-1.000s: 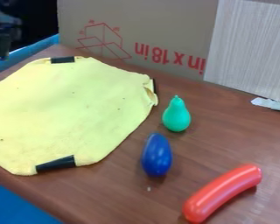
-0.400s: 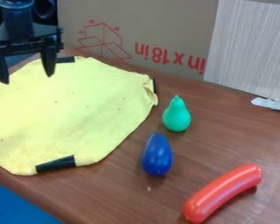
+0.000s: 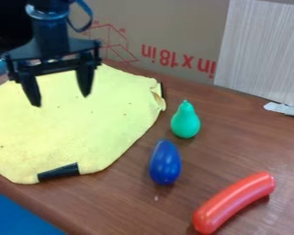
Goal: Put the blue thing to cloth
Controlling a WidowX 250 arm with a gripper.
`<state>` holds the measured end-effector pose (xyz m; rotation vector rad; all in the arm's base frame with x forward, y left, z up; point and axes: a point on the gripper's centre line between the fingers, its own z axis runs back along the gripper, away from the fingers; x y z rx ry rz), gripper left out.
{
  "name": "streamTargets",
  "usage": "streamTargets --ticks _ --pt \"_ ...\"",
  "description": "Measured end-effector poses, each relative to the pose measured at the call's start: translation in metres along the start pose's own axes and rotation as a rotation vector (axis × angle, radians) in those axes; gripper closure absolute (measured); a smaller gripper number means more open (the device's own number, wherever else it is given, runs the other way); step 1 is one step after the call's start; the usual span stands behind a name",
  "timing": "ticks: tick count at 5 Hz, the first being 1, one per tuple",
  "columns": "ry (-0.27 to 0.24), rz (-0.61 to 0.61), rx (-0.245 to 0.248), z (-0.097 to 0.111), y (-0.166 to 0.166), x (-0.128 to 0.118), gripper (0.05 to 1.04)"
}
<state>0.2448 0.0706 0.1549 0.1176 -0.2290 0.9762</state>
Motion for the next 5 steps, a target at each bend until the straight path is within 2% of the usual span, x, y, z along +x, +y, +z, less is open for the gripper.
streamTargets --ticks 1,2,3,4,5 --pt "0.058 -0.075 -0.059 0.002 -0.013 -0.023 0.082" --pt "0.086 -0.195 -0.147 0.000 -0.028 -0.046 0.082" --pt "0.117 -0.248 -0.194 0.002 -0.041 -0.060 0.082" --pt "0.173 -0.297 -0.221 -0.001 -0.057 -0.078 0.082" --pt "0.191 -0.311 -0.216 -0.008 -0.074 -0.090 0.082"
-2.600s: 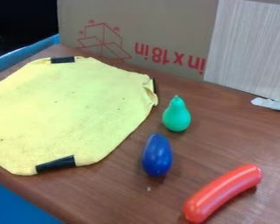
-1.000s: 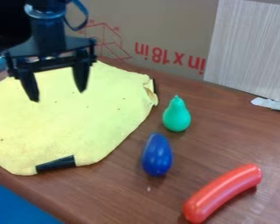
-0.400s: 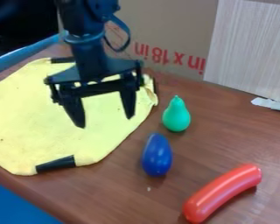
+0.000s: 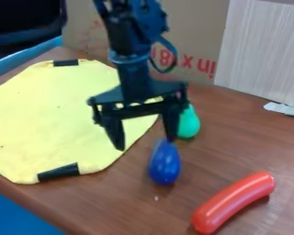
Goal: Put the blue thing to cloth
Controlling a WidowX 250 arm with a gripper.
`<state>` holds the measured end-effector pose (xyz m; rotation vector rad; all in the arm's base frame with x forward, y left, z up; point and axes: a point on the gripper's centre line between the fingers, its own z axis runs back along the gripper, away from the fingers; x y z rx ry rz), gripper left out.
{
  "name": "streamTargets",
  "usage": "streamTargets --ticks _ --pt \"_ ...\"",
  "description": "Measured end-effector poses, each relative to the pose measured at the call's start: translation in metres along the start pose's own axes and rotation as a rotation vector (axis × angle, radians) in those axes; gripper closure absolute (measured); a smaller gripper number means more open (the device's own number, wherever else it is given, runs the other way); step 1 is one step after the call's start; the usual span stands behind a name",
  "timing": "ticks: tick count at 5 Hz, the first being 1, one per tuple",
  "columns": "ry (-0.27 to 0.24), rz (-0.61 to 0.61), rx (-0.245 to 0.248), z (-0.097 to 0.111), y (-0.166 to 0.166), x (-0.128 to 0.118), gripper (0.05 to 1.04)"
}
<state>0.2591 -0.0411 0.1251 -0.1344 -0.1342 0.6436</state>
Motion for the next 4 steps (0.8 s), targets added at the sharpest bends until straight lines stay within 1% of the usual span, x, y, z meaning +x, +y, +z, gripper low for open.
streamTargets --ticks 1,2,3,4 --pt "0.007 0.006 0.010 -0.017 -0.012 -0.002 0.082" --pt "-0.024 0.009 0.021 -0.029 -0.017 0.002 0.082" --pt "-0.033 0.007 0.073 -0.055 -0.007 0.004 0.119" --pt "-0.070 -0.002 0.100 -0.066 0.001 0.008 0.306"
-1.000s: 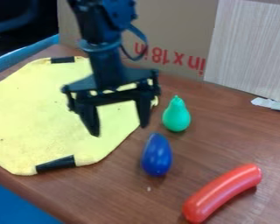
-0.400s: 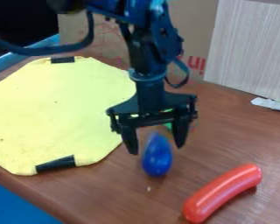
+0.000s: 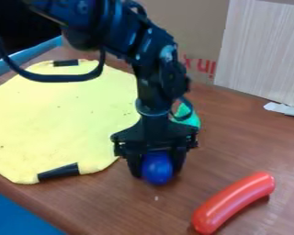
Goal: Put the blue thing to cloth
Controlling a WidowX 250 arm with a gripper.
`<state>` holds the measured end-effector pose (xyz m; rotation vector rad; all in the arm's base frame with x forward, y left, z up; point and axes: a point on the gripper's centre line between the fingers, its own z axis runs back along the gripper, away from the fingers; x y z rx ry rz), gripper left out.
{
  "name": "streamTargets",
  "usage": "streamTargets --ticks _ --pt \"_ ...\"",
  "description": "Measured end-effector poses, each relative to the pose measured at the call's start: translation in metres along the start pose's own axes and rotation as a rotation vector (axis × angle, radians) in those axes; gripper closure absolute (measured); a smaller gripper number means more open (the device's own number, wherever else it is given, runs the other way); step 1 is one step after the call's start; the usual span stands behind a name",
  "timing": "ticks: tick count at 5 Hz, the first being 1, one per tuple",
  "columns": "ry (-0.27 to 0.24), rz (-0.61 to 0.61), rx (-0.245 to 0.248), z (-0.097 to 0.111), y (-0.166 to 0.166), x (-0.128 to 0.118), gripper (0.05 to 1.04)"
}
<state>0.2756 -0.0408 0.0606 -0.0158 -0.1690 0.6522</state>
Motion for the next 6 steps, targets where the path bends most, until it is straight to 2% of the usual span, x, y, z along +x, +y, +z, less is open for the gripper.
streamTargets --ticks 1,2,3,4,5,6 --pt "0.043 0.023 -0.004 -0.001 0.015 0.005 0.307" --pt "0.121 0.078 -0.027 0.018 0.043 0.016 0.307" --pt "0.158 0.134 -0.070 0.046 0.064 0.044 0.307" --pt "0.163 0.199 -0.099 0.063 0.092 0.076 0.307" --pt "0.147 0.242 -0.086 0.058 0.108 0.103 0.307" --pt "0.100 0.317 -0.082 0.049 0.114 0.137 0.307"
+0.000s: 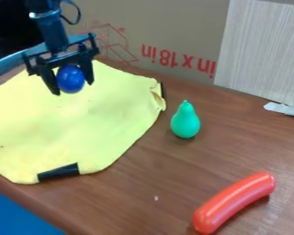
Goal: Put the blue thing to cloth
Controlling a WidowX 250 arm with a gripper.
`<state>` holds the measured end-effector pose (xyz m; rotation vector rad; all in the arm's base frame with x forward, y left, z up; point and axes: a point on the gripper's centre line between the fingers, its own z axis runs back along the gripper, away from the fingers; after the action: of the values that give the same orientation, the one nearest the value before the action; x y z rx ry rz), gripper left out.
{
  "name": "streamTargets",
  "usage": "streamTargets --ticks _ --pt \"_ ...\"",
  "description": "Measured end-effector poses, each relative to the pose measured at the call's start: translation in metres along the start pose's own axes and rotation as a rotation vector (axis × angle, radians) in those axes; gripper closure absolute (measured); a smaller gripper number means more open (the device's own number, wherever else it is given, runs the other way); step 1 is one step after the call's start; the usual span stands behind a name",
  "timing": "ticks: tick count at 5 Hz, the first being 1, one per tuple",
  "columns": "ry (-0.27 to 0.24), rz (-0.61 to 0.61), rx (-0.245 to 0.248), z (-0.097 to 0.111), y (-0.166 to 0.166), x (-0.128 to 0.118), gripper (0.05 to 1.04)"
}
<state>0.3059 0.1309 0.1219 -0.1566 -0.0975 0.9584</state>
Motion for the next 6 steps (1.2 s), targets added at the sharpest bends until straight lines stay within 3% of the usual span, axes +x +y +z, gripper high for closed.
streamTargets --ticks 2,4,6 --pt "-0.068 0.155 0.004 -0.013 -0.024 0.073 0.307" --pt "-0.106 0.217 0.022 -0.020 -0.028 0.108 0.307" --pt "-0.157 0.307 0.039 -0.023 -0.006 0.131 0.307"
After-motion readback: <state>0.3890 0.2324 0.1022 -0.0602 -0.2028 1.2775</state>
